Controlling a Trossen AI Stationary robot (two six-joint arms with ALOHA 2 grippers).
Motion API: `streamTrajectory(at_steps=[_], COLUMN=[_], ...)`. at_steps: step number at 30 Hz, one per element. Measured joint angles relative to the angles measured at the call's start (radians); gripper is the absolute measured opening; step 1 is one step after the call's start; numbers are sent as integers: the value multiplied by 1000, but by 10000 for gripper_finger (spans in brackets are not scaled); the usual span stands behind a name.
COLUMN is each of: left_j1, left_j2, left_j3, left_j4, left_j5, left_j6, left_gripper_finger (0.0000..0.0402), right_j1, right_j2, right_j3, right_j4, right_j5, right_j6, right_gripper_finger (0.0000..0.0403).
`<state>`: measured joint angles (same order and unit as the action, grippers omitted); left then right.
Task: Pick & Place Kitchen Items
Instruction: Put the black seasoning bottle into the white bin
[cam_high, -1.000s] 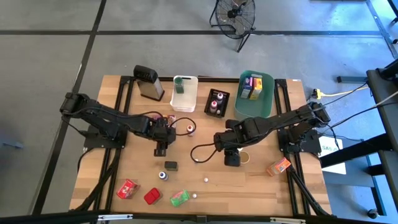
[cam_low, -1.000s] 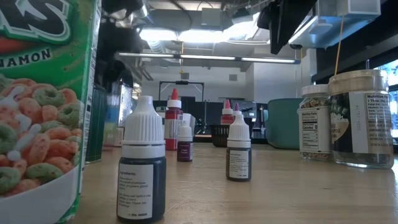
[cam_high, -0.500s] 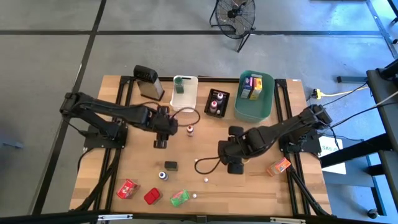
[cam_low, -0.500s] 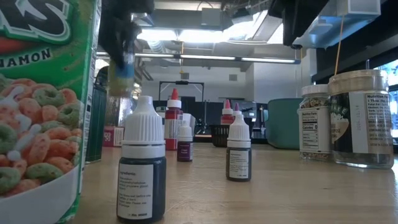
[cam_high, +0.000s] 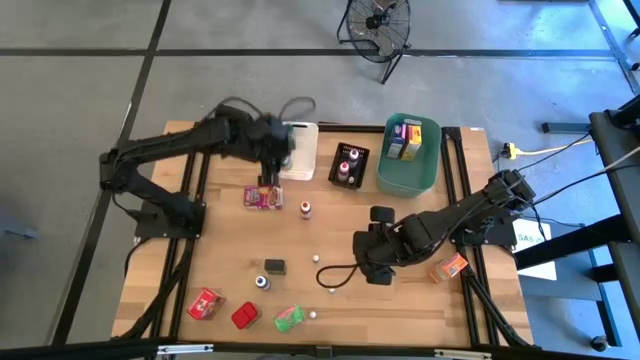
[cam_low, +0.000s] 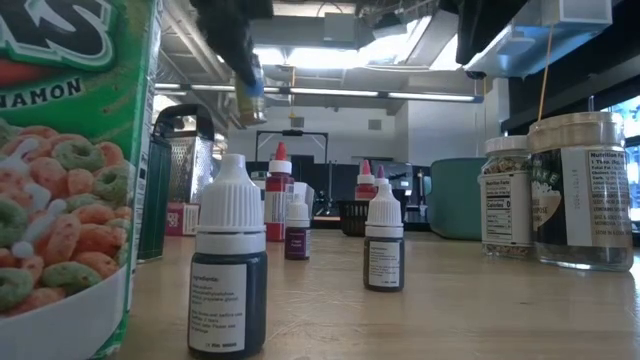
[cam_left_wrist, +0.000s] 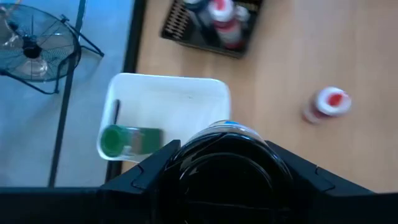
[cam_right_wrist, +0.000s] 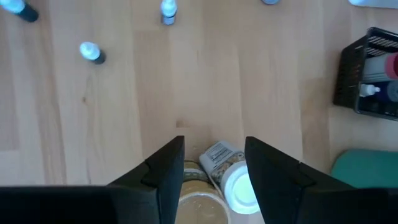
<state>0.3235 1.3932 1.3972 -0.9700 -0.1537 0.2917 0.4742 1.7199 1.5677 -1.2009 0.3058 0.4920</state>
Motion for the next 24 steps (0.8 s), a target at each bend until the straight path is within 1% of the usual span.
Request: streamTrajectory(at_steps=[3, 6, 9, 16, 24], left_j1=[87, 145, 191, 245, 275], left_j2=[26, 70, 122, 241, 341], left_j3=[0, 0, 0, 0, 0], left_j4=[54, 96, 105, 121, 149], left_j5=[72, 104, 129, 150, 157], left_j6=[44, 90, 111, 122, 94], left_gripper_finger=[201, 201, 201, 201, 201], right_j1=[0, 0, 0, 0, 0], right_j2=[0, 0, 0, 0, 0], right_j3=[0, 0, 0, 0, 0], right_j4=[0, 1, 3, 8, 7], right_j5=[8, 8, 9, 9, 9], right_j6=[7, 21, 25, 25, 21], right_gripper_finger=[171, 171, 171, 171, 171])
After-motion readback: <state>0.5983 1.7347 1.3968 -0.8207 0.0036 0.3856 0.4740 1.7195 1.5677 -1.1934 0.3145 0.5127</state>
